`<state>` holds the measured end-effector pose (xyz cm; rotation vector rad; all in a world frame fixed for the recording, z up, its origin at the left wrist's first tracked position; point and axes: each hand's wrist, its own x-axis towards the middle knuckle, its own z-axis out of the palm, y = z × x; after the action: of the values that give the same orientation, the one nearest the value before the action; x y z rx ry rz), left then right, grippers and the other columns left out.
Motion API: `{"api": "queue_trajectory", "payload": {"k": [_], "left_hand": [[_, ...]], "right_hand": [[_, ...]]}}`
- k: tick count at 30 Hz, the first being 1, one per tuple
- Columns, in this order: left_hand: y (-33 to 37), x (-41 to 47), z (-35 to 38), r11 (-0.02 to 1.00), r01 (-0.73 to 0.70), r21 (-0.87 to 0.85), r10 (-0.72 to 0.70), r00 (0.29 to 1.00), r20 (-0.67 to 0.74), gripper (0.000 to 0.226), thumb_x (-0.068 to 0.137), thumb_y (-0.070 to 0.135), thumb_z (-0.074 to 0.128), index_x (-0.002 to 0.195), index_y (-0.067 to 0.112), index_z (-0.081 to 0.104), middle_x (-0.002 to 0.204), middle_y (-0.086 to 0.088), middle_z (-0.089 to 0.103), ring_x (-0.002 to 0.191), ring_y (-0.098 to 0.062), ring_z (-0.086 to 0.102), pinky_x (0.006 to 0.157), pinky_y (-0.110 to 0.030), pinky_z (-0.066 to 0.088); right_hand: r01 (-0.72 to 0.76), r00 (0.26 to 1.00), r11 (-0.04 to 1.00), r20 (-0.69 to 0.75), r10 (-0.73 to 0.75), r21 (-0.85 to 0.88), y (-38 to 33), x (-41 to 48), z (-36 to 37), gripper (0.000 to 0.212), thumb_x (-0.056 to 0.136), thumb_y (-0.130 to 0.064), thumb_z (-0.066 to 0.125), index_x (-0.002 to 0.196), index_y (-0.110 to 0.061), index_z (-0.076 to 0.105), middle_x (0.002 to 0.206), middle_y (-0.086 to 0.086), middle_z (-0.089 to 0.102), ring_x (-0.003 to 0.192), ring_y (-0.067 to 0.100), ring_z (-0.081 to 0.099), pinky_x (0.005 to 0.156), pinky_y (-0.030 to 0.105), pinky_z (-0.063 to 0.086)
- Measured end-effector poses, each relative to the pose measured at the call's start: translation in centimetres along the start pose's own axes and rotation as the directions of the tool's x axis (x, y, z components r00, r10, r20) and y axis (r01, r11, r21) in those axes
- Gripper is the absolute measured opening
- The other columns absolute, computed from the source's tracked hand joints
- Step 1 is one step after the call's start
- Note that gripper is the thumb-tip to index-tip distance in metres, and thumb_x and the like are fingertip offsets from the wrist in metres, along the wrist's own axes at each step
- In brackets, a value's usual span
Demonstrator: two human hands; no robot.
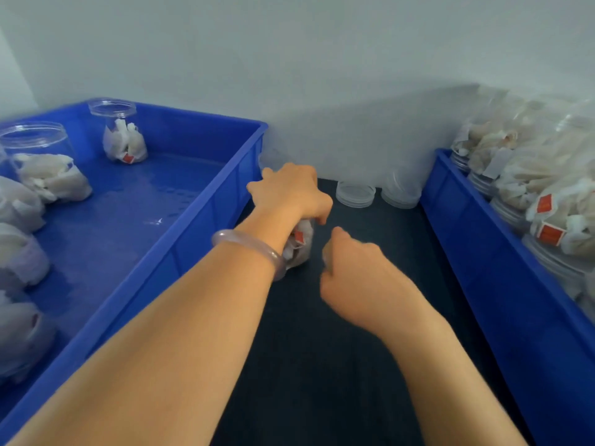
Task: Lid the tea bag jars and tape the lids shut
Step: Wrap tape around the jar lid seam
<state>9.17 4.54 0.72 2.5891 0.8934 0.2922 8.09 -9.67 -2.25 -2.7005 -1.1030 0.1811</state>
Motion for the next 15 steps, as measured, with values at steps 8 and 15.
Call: {"api": "queue_trajectory", "payload": {"k": [8, 15], "left_hand": [[-1.3, 0.7, -0.8, 0.984, -0.113, -0.137, 0.136, 0.976, 0.170, 0.082, 0.061, 0.067, 0.074, 0.131, 0.035, 0.046, 0.136, 0.009, 0.047, 0.126, -0.021, 0.041, 0.092, -0.035, 0.039], [-5.3, -0.5, 2.4, 0.548, -0.184, -0.816, -0.083, 0.959, -0.272, 0.025, 0.096, 0.042, 0.045, 0.075, 0.030, 0.051, 0.074, 0.020, 0.051, 0.068, 0.013, 0.049, 0.065, -0.008, 0.039]], "right_hand": [[-0.073, 0.997, 0.996, 0.017, 0.072, 0.054, 4.0, 3.8, 5.3, 0.091, 0.095, -0.046, 0.050, 0.150, -0.005, -0.009, 0.120, 0.015, 0.061, 0.107, 0.028, 0.060, 0.083, 0.038, 0.048], [0.030, 0.986, 0.993, -0.163, -0.048, -0.116, 4.5, 4.4, 6.8, 0.070, 0.089, -0.064, 0.044, 0.141, -0.017, 0.037, 0.118, 0.007, 0.062, 0.119, 0.028, 0.045, 0.097, 0.038, 0.036]]}}
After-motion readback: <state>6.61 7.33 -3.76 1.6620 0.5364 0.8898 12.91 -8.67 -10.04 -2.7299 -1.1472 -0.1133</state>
